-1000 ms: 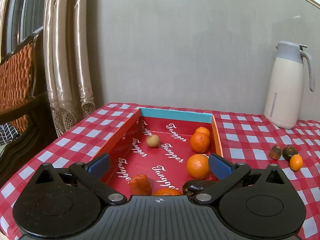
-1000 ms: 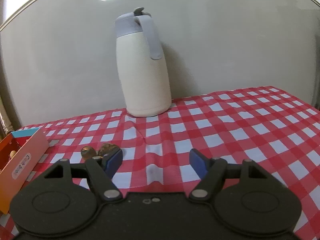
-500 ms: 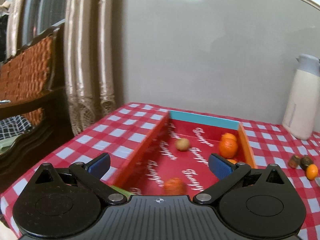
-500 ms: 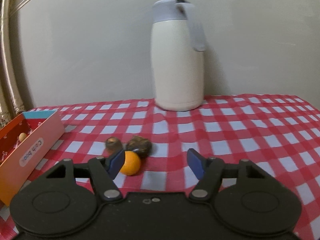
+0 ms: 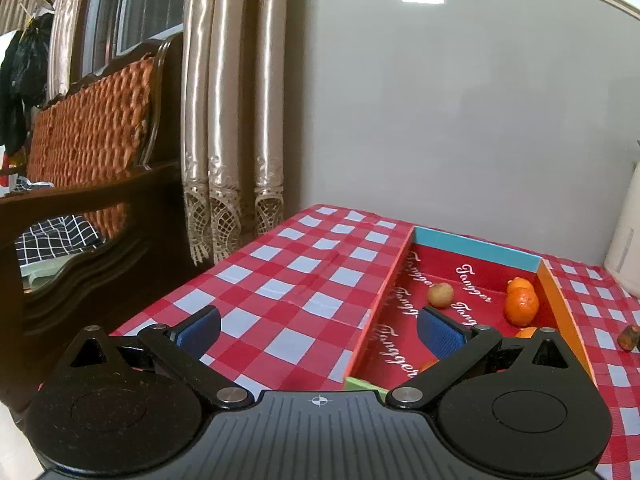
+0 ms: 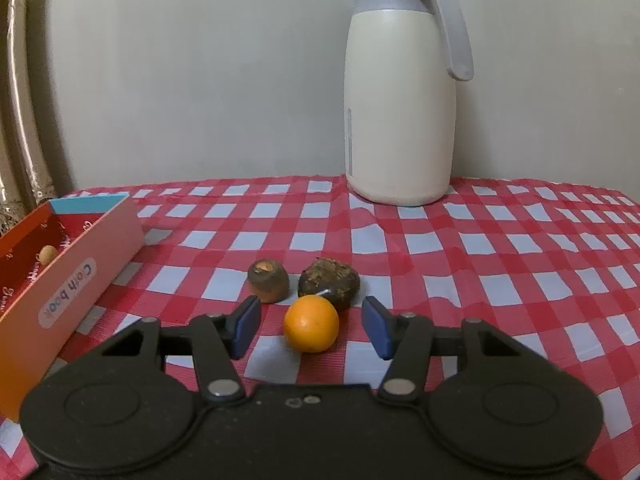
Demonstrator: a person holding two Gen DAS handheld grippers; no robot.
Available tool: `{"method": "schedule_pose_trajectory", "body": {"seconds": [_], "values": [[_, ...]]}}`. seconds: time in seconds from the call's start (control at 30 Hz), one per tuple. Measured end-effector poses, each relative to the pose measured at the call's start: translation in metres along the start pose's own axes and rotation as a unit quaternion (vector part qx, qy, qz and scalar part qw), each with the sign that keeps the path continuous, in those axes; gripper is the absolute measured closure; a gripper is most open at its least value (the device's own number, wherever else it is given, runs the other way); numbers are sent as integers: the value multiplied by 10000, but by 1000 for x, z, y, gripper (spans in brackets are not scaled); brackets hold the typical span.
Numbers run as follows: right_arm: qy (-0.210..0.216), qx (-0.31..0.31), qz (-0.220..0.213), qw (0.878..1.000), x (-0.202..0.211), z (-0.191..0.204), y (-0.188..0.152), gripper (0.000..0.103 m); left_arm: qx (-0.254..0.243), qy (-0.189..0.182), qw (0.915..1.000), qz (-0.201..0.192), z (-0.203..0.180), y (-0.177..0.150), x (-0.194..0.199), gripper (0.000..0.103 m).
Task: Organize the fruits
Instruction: 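Grasp the small tangerine with the right gripper, then carry the tangerine over the box with the right gripper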
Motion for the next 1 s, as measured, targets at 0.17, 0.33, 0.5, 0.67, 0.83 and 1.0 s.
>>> {"method": "schedule_pose_trajectory", "body": {"seconds": [0.17,0.33,0.5,0.67,0.83,1.0], "values": [[-44,-61,99,9999,-6,-1,0,48,21,-1,10000,1,6,0,0,0],[-18,-146,287,9995,-14,-3,-1,68,13,5,10000,11,8,-1,0,0],[61,-190,327,9993,-15,-3,-2,72,9,-11,10000,9,8,-1,0,0],[93,-235,270,9993,-10,0,-1,72,-2,-23,10000,3,6,-2,2,0],[187,-208,180,9994,-1,8,2,72,-40,1,10000,9,7,-3,4,0],[315,-112,50,9994,13,21,6,72,7,36,10000,15,14,-3,7,0]]}}
Point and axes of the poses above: each gripper's, at about its wrist camera, not at the fingertips, and x roughly against the way its jaws point, z to its left, y to its top, the point moved 5 cm from there along -x, roughly the way its jaws point, and after that the axes turned 15 degrees about z, right-handed, at the moved point
